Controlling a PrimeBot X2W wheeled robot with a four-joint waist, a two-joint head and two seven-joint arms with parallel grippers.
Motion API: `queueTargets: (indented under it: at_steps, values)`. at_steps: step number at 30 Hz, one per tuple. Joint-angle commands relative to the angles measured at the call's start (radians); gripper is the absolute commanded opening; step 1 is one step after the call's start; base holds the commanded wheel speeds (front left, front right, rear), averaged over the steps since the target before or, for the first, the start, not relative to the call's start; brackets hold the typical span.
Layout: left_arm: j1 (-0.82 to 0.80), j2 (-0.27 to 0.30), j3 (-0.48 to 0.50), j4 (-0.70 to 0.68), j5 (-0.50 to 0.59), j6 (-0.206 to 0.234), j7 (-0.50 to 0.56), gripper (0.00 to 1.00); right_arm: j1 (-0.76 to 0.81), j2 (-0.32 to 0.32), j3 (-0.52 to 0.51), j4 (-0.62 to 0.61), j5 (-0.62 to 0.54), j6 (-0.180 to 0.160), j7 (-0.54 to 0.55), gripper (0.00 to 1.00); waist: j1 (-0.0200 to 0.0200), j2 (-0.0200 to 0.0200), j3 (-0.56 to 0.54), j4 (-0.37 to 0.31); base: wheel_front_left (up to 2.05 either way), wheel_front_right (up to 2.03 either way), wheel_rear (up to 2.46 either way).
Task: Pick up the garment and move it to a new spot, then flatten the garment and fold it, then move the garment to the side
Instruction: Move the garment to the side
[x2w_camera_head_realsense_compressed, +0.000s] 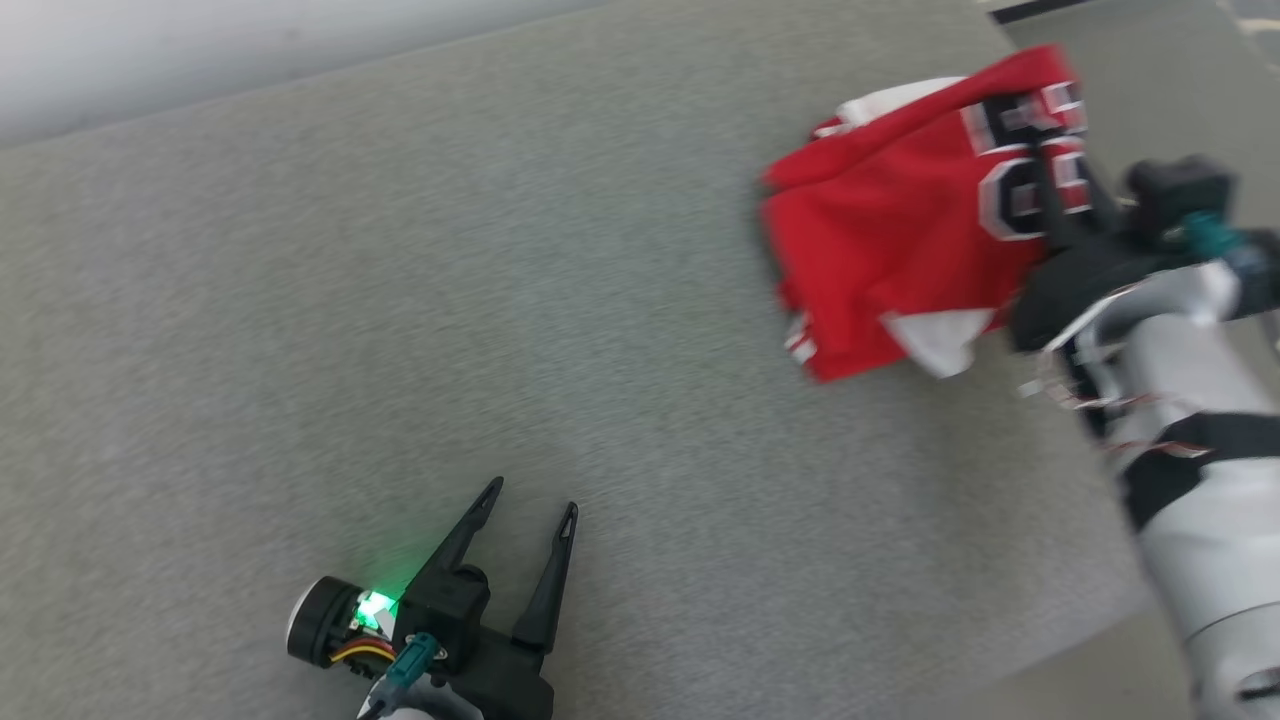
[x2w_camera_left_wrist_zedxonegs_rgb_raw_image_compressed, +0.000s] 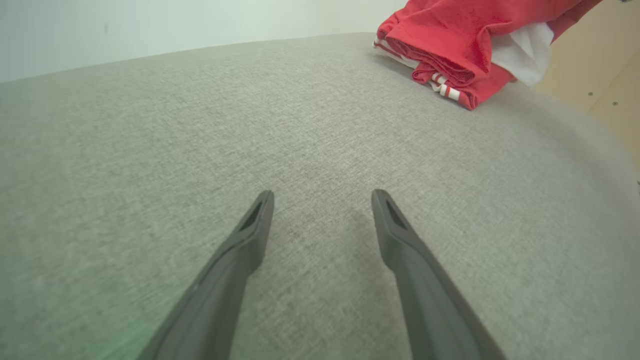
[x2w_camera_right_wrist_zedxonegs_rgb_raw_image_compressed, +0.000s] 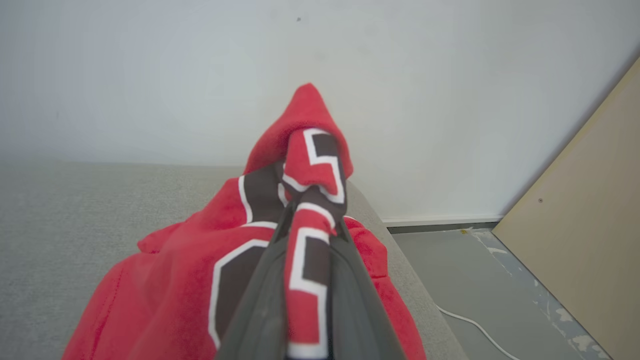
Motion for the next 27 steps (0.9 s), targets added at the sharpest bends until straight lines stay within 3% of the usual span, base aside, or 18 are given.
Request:
queueTargets:
  at_steps: [1, 7, 11, 14, 15, 19, 27]
  values:
    - [-0.012, -0.001, 0.002, -0.005, 0.003, 0.003, -0.003, 1.00, -0.020, -0.021, -0.023, 0.019, -0.022, -0.003, -0.003, 0.00, -0.0001, 0.0000, 0.037, 0.082, 0.00, 0.00, 0.00]
    - [-0.025, -0.004, 0.016, -0.021, 0.013, 0.010, -0.003, 1.00, -0.076, -0.126, -0.180, 0.104, -0.193, -0.003, -0.003, 0.00, -0.0001, 0.0000, 0.061, 0.160, 0.00, 0.00, 0.00]
    - [-0.020, -0.005, 0.021, -0.023, 0.018, 0.018, -0.003, 1.00, -0.072, -0.163, -0.302, 0.139, -0.285, -0.003, -0.003, 0.44, -0.0001, 0.0000, 0.068, 0.191, 0.00, 0.00, 0.00]
    - [-0.016, -0.005, 0.032, -0.023, 0.019, 0.024, -0.003, 1.00, -0.061, -0.165, -0.401, 0.130, -0.347, -0.003, -0.003, 0.49, -0.0001, 0.0000, 0.070, 0.201, 0.00, 0.00, 0.00]
    - [-0.013, -0.003, 0.045, -0.024, 0.017, 0.031, -0.003, 1.00, -0.045, -0.153, -0.459, 0.108, -0.398, -0.003, -0.003, 1.00, -0.0001, 0.0000, 0.069, 0.203, 0.00, 0.00, 0.00]
    - [-0.009, 0.002, 0.072, -0.029, 0.018, 0.045, -0.002, 1.00, -0.013, -0.087, -0.532, 0.008, -0.433, -0.003, -0.003, 1.00, -0.0001, 0.0000, 0.054, 0.198, 0.00, 0.00, 0.00]
    - [0.024, 0.022, 0.168, -0.088, 0.005, 0.098, -0.003, 1.00, 0.146, 0.071, -0.445, -0.212, -0.355, -0.003, -0.003, 1.00, -0.0001, 0.0000, -0.011, 0.190, 0.00, 0.00, 0.00]
